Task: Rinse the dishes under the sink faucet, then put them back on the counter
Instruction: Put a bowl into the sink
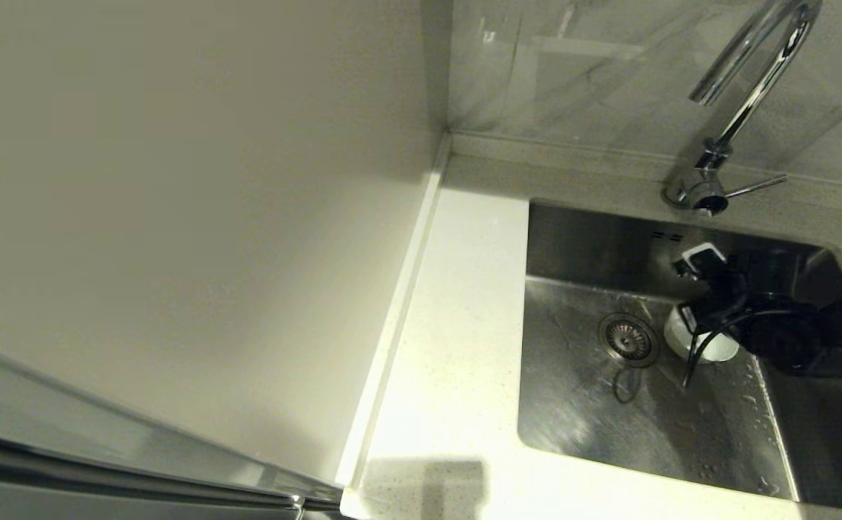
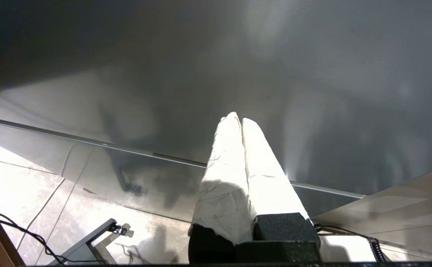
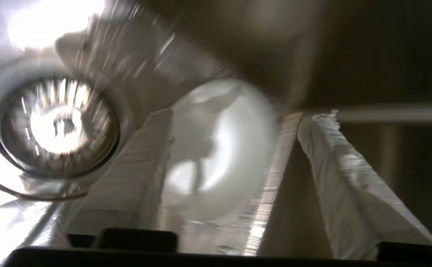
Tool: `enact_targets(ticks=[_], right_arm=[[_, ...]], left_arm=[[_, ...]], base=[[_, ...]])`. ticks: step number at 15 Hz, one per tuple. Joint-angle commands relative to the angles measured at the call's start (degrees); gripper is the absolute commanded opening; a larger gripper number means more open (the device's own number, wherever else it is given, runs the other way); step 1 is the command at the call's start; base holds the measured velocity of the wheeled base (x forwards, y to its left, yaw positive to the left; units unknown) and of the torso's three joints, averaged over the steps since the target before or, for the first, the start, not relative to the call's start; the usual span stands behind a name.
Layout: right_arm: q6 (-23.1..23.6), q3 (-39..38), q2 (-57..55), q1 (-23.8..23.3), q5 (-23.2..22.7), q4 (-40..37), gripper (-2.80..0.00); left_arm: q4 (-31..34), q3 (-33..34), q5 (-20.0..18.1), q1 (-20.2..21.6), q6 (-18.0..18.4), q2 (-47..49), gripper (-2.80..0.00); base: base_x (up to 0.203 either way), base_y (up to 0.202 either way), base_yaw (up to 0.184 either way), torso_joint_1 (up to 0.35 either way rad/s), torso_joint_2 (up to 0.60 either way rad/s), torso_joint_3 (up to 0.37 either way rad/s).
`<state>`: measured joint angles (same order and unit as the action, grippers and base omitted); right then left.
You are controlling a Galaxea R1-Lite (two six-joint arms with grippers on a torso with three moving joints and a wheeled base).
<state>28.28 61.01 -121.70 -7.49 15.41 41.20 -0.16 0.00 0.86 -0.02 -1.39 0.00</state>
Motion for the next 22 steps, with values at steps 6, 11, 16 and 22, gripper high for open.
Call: enact_targets(ticks=[6, 11, 16, 22], right_arm=[[-3.36, -6.56, 44.47, -4.31, -2.79, -29.89, 0.00], [-19.33, -4.63, 60.91, -9.10, -1.71, -47.64, 0.00], [-16.58, 7.67, 54.66, -21.92, -10.87, -56.75, 0.00], [-11.59, 29.78, 45.47, -27.43, -16.29, -82.63, 0.00]], left_arm=[[-0.02, 0.00, 0.02, 0.02, -0.01, -0.18, -2.80], [-0.02, 0.00, 0.06, -0.03, -0.01, -0.18, -2.80], [-0.02, 0.00, 0.02, -0.02, -0.01, -0.18, -2.80], [-0.02, 0.00, 0.04, -0.05, -0.01, -0.18, -2.80]], base=[[0.000, 0.000, 0.000, 0.000, 0.00, 0.000], [0.000, 0.000, 0.000, 0.000, 0.00, 0.000], [0.000, 0.000, 0.000, 0.000, 0.00, 0.000], [0.000, 0.000, 0.000, 0.000, 0.00, 0.000]])
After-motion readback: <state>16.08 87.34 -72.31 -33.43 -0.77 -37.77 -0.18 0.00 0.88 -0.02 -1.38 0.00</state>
